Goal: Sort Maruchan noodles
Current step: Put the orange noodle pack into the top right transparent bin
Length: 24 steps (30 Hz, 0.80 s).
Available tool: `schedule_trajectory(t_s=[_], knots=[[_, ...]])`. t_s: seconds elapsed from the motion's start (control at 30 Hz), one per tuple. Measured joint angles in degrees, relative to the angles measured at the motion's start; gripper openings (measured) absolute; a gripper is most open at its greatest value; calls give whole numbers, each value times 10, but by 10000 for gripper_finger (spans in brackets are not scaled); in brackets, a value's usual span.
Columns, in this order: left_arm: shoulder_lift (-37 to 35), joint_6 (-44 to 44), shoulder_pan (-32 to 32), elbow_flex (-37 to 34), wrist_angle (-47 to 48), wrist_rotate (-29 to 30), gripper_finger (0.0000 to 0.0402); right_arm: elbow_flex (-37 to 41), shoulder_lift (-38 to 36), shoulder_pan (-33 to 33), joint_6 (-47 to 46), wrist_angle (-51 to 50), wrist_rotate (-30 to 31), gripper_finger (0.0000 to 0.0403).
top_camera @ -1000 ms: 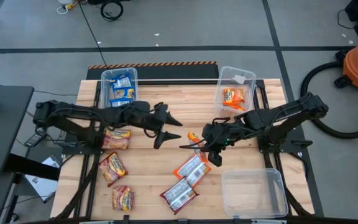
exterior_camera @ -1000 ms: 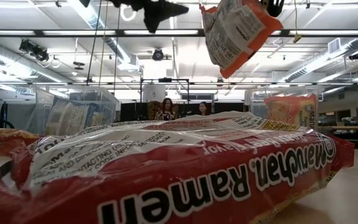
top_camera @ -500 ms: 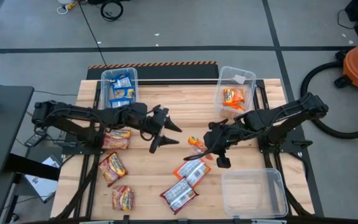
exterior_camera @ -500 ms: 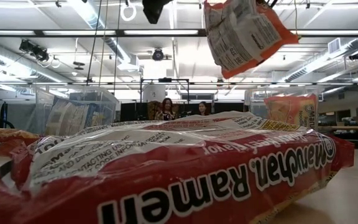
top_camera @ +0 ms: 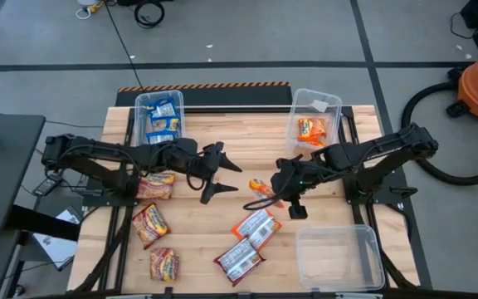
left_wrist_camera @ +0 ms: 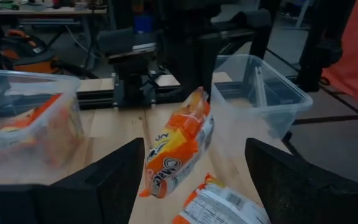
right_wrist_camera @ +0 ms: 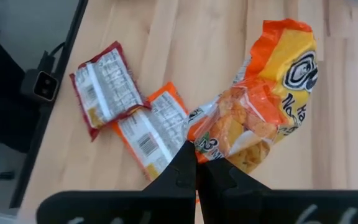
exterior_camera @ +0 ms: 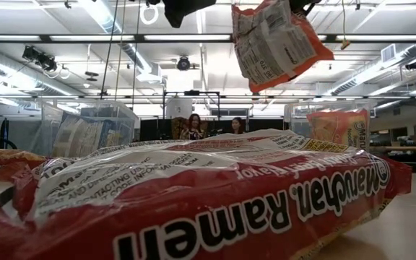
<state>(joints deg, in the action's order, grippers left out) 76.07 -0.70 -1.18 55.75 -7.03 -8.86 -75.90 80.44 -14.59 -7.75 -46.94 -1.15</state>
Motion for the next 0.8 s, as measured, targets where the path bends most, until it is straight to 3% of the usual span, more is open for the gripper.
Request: schedule_trajectory(t_s=[0.53, 0.8], knots=[[0, 0, 7, 0, -73, -15, 258, 0, -6, 23, 44, 24, -17, 3], [23, -14, 7, 0, -83, -26, 248, 0, -10, 20, 48, 101, -19, 4]])
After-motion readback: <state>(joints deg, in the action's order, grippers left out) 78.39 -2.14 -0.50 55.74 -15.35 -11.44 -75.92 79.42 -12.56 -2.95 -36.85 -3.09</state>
